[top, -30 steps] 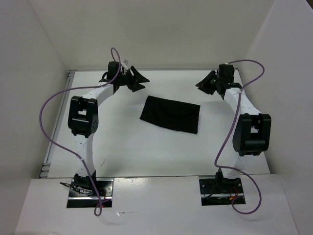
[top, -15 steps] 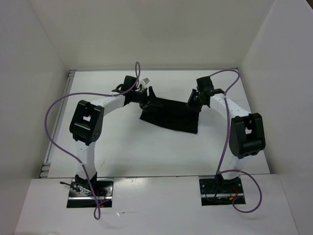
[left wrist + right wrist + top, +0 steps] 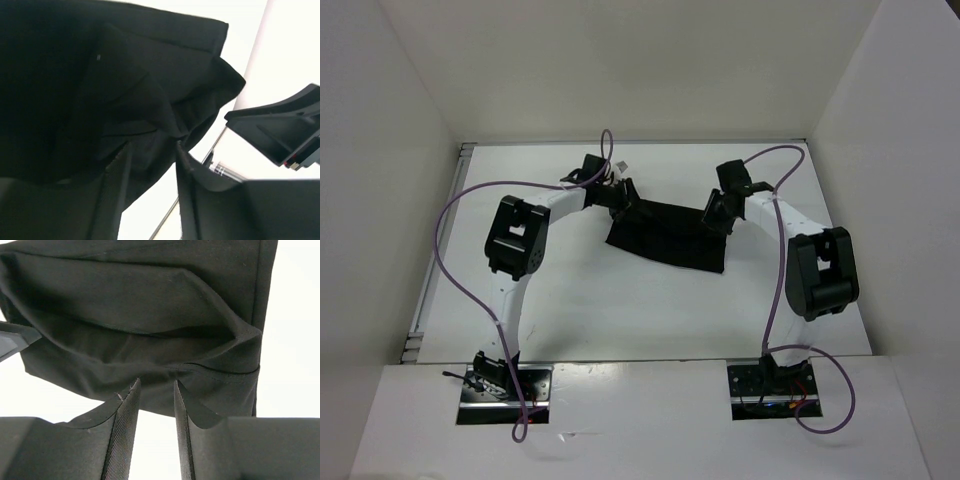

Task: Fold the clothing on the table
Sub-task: Fold the skirt

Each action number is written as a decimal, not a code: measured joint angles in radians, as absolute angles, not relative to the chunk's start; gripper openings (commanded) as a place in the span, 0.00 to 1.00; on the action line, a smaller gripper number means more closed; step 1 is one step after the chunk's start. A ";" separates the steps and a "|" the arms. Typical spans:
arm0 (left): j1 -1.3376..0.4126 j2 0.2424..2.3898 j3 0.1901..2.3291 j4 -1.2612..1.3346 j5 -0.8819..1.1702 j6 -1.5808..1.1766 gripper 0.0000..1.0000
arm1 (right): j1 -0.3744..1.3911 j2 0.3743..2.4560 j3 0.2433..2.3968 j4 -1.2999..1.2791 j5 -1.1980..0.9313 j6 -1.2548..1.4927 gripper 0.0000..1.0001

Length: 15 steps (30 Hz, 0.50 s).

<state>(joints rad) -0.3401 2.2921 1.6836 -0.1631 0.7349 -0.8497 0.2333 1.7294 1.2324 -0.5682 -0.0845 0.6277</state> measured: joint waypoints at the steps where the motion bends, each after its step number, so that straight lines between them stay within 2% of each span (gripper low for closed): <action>1: -0.340 2.294 1.685 -0.170 0.731 -0.852 0.55 | 0.233 1.735 1.235 -0.574 -0.084 0.627 0.39; 8: -0.344 2.295 1.764 -0.210 0.641 -0.812 0.70 | 0.242 1.745 1.266 -0.592 -0.081 0.619 0.39; 12: -0.352 2.295 1.842 -0.310 0.551 -0.762 0.70 | 0.242 1.745 1.272 -0.593 -0.081 0.617 0.39; 15: -0.374 2.312 2.004 -0.445 0.428 -0.694 0.70 | 0.242 1.745 1.274 -0.596 -0.078 0.611 0.39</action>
<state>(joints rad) -0.3737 2.3116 2.0037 -0.4446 0.4278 -0.6937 0.2424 1.7447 1.2736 -0.5957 -0.0784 0.6109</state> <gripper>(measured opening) 0.700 0.390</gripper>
